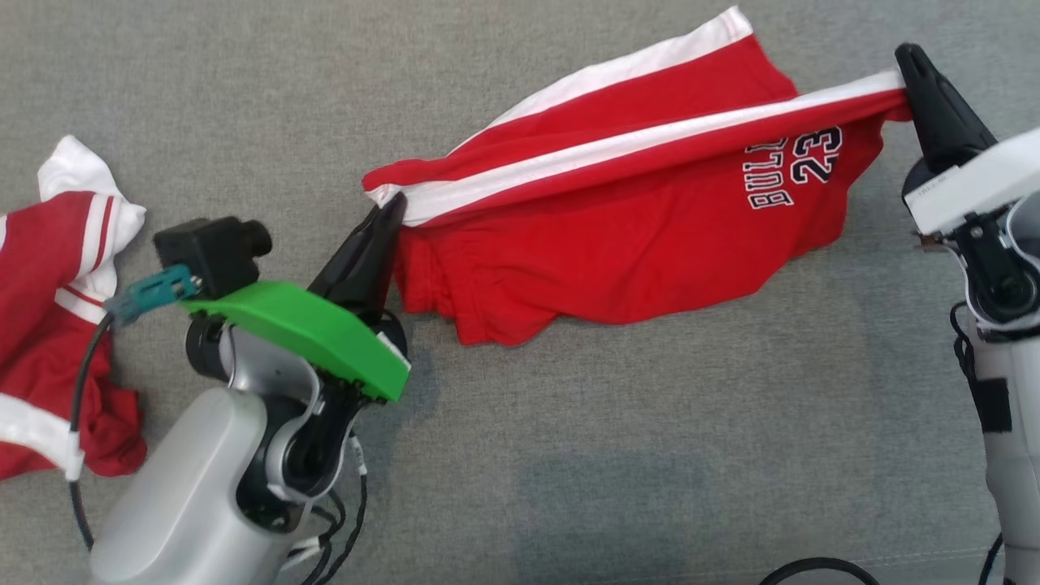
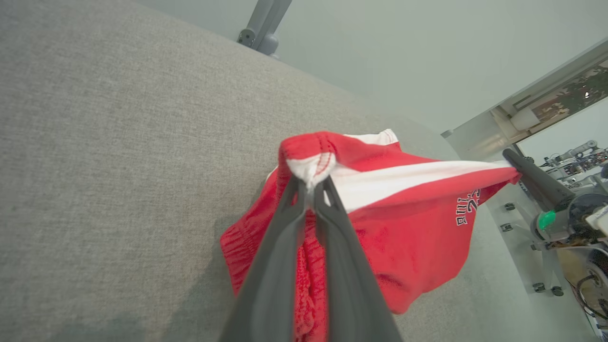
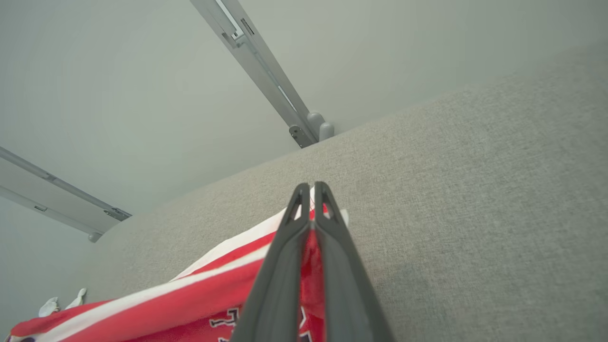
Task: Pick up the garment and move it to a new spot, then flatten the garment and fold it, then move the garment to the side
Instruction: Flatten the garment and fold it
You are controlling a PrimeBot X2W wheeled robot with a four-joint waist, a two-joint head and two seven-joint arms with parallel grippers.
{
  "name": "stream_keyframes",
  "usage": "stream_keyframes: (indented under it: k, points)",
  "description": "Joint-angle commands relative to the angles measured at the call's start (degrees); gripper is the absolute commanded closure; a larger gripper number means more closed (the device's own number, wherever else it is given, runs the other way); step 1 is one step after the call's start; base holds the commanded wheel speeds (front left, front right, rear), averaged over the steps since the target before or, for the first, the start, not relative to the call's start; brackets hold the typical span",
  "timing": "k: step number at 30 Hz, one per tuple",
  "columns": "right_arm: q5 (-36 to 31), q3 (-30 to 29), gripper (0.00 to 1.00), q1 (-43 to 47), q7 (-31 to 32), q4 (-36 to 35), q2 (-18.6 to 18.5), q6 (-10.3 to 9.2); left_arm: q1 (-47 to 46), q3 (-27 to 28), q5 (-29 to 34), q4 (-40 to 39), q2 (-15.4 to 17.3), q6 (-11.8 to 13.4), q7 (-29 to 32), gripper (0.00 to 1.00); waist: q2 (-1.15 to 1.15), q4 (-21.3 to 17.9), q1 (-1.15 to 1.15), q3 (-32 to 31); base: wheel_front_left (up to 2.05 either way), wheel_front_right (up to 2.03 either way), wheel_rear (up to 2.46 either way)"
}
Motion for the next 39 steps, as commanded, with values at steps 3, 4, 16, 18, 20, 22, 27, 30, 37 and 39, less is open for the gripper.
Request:
stream_keyframes:
  k: [3, 4, 16, 18, 20, 22, 27, 30, 37, 39]
  points:
    - [-2.6, 1.6, 1.0, -5.8, -0.2, 6.7, -0.9, -0.08, -5.1, -1.6, 0.3, 6.4, -2.2, -1.1, 1.8, 1.0, -0.01, 5.7, 0.0, 6.6, 0.0, 0.0, 0.0]
    - [-3.2, 2.2, 1.0, -7.5, -0.6, 8.7, -0.9, -0.08, -6.3, -2.1, 0.9, 8.3, -2.8, -1.1, 1.9, 1.0, -0.01, 6.1, 0.0, 6.4, 0.0, 0.0, 0.0]
    - [-4.1, 9.4, 1.0, -18.9, -6.2, 24.7, -2.7, -0.07, -11.8, -3.2, 0.3, 20.1, -8.2, -3.1, 0.5, 1.0, -0.01, 8.3, 0.0, 4.3, 0.0, 0.0, 0.0]
    - [-3.7, 10.3, 1.0, -19.4, -7.0, 25.8, -2.7, -0.07, -12.1, -3.4, 0.0, 21.2, -8.8, -3.4, 0.5, 1.0, -0.01, 8.3, 0.0, 4.1, 0.0, 0.0, 0.0]
    - [-3.7, 11.3, 0.75, -19.4, -8.3, 26.8, -2.7, -0.07, -12.0, -3.4, -0.2, 22.0, -9.1, -3.7, 0.4, 1.0, -0.01, 7.9, 0.0, 3.7, 0.0, 0.0, 0.0]
    - [-4.3, 12.7, 0.0, -19.1, -9.7, 27.4, -3.0, -0.07, -11.7, -3.4, -0.4, 22.9, -9.2, -3.8, 0.2, 0.67, -0.01, 7.4, 0.0, 3.1, 0.0, 0.0, 0.0]
    - [-5.6, 16.9, 0.0, -17.2, -14.6, 25.6, -3.8, -0.07, -10.2, -3.9, 1.2, 24.4, -7.7, -4.0, -0.9, 0.0, -0.01, 5.3, 0.0, 0.3, 0.0, 0.0, 0.0]
    - [-5.4, 19.1, 0.0, -14.5, -17.4, 23.0, -4.6, -0.07, -8.3, -4.8, 3.8, 24.3, -5.4, -3.5, -3.0, 0.0, -0.01, 3.8, 0.0, -2.6, 0.0, 0.0, 0.0]
    - [-6.9, 18.8, 0.0, -1.7, -21.7, 14.3, -10.0, -0.07, 0.9, -7.4, 11.5, 20.2, -0.3, 0.4, -11.6, 0.0, -0.01, 1.6, 0.0, -10.1, 0.0, 0.0, 0.0]
    - [-9.4, 17.0, 0.0, 2.7, -23.1, 12.2, -11.1, -0.07, 4.1, -7.4, 13.1, 18.5, 1.0, 1.8, -14.4, 0.0, -0.01, 1.2, 0.0, -11.7, 0.0, 0.0, 0.0]
